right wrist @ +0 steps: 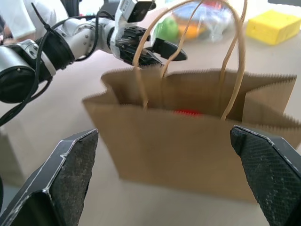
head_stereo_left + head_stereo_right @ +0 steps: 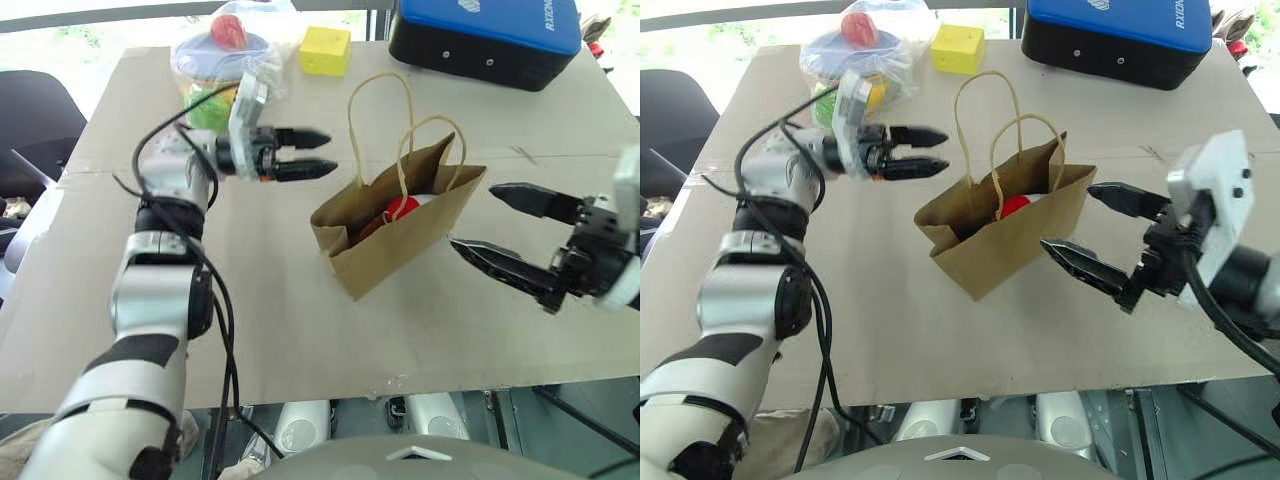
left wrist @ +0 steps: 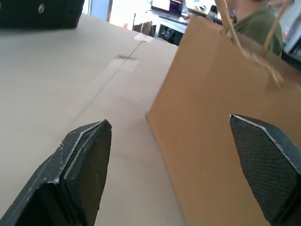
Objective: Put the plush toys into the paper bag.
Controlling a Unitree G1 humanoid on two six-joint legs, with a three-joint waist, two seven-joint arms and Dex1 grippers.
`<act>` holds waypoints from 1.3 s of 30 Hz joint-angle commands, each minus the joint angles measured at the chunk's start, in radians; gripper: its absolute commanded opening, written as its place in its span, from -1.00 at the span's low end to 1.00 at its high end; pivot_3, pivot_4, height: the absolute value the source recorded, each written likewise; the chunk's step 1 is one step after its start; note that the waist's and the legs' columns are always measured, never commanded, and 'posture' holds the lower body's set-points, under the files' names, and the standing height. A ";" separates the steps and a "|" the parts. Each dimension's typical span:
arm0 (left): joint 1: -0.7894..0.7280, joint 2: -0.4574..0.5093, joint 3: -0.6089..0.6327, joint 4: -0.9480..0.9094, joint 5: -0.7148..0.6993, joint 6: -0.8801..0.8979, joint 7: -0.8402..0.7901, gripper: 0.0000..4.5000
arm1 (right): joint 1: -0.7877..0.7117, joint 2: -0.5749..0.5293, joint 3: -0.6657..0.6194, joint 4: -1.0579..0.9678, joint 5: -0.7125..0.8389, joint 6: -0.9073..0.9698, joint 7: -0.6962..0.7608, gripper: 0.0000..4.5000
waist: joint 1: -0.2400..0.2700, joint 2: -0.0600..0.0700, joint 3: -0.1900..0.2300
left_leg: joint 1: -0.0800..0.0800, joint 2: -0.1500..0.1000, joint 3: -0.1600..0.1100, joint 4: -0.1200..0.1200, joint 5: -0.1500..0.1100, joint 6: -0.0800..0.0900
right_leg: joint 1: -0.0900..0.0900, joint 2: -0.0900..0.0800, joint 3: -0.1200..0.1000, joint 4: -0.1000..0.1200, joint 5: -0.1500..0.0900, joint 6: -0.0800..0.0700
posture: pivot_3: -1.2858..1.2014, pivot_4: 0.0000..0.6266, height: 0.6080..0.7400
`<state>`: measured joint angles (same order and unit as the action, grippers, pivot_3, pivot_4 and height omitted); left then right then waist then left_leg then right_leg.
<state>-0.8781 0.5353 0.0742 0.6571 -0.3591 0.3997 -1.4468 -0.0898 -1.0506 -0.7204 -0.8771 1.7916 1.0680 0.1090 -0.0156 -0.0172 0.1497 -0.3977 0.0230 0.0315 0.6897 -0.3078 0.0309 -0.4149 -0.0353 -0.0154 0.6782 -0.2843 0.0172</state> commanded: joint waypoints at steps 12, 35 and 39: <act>0.346 0.114 -0.004 -0.631 -0.252 0.302 0.023 1.00 | -0.117 0.155 0.935 0.124 -1.090 -0.347 0.335 -1.00 | 0.021 -0.002 0.000 | -0.001 -0.002 -0.004 0.010 -0.001 0.002 | 0.003 0.002 -0.001 0.002 0.001 0.001 | 0.03 -0.52 1.00; 0.455 0.006 -0.095 -0.831 -0.150 0.125 0.323 1.00 | -0.278 0.467 1.052 0.385 -1.408 -0.451 0.512 -1.00 | 0.026 -0.001 0.000 | -0.001 -0.002 -0.006 0.012 -0.001 0.002 | 0.003 0.001 -0.001 0.002 0.001 0.001 | 0.03 -0.52 1.00; 0.471 -0.061 -0.096 -0.842 -0.108 0.058 0.418 1.00 | -0.269 0.474 1.050 0.389 -1.422 -0.453 0.526 -1.00 | 0.027 -0.001 0.000 | -0.002 -0.003 -0.006 0.012 -0.001 0.002 | 0.003 0.000 -0.001 0.002 0.001 0.001 | 0.03 -0.52 1.00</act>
<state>-0.4102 0.4829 -0.0230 -0.1368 -0.4847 0.5051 -1.0626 -0.3654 -0.5812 0.3550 -0.4672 0.3745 0.6314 0.6250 0.0118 -0.0182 0.1493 -0.3991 0.0203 0.0251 0.7019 -0.3093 0.0331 -0.4117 -0.0348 -0.0164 0.6804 -0.2832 0.0186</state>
